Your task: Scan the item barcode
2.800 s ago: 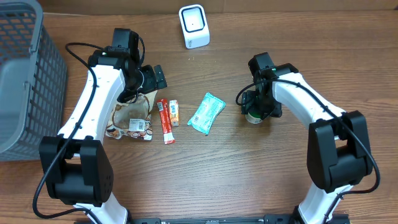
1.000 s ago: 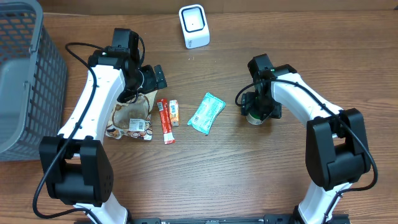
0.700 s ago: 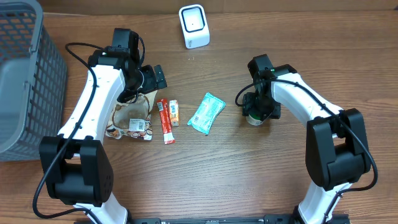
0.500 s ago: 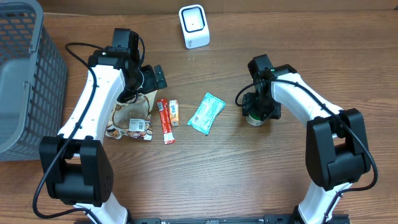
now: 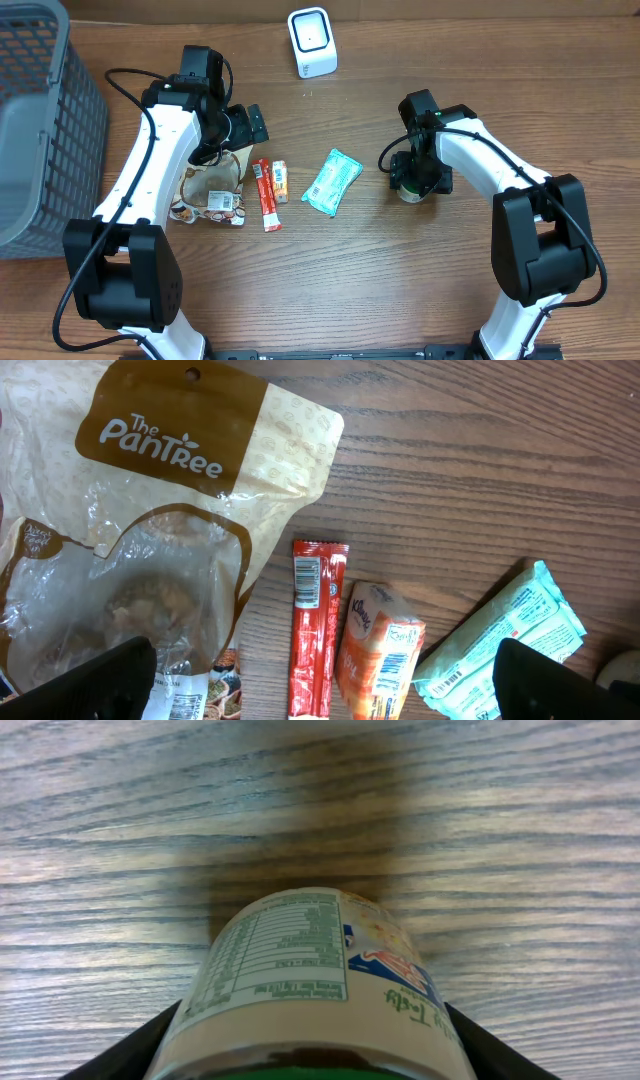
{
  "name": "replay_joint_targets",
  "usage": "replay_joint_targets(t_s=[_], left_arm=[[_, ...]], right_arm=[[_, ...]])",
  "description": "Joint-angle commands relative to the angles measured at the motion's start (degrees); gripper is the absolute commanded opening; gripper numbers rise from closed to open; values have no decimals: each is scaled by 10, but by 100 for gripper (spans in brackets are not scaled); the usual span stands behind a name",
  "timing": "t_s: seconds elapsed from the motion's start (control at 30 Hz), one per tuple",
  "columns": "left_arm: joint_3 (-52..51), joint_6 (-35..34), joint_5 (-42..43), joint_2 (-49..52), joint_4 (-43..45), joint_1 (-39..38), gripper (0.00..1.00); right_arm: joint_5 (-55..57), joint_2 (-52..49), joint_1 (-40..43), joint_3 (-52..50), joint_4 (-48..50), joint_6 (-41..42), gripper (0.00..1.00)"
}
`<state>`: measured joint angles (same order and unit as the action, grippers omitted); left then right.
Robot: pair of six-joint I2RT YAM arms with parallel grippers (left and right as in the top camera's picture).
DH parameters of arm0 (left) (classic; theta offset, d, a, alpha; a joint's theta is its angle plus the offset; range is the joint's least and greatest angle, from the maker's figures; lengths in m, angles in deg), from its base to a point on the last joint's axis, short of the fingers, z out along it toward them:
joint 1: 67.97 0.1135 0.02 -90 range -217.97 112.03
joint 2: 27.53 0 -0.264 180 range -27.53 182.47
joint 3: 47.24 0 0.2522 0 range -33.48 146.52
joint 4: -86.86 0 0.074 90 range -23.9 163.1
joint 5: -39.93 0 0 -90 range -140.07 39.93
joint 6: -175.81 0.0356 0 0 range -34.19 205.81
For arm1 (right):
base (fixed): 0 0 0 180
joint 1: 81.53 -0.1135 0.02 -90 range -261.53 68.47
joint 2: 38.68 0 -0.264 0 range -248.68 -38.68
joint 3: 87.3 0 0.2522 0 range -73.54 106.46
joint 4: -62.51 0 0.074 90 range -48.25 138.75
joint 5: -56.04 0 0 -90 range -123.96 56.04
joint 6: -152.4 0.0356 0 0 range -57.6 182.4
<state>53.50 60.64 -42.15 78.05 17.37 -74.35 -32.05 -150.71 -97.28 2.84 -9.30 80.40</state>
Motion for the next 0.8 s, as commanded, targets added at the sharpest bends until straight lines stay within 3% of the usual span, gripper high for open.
replay_joint_targets(t_s=[0.0,0.13,0.27,0.43,0.6,0.67,0.77], left_arm=[[12,-2,5,0,-1,-1,100],[12,-2,5,0,-1,-1,100],[12,-2,5,0,-1,-1,100],[12,-2,5,0,-1,-1,100],[12,-2,5,0,-1,-1,99],[12,-2,5,0,-1,-1,100],[12,-2,5,0,-1,-1,100]], right_arm=[[6,-2,1,-7,0,0,63],[5,-2,1,-1,-1,0,62],[1,-2,1,69,-38,0,58],[-22,-2,1,254,-141,-7,49],[-57,-2,0,484,-248,-9,31],[-67,-2,0,551,-272,-9,21],[-91,-2,0,610,-269,-9,18]])
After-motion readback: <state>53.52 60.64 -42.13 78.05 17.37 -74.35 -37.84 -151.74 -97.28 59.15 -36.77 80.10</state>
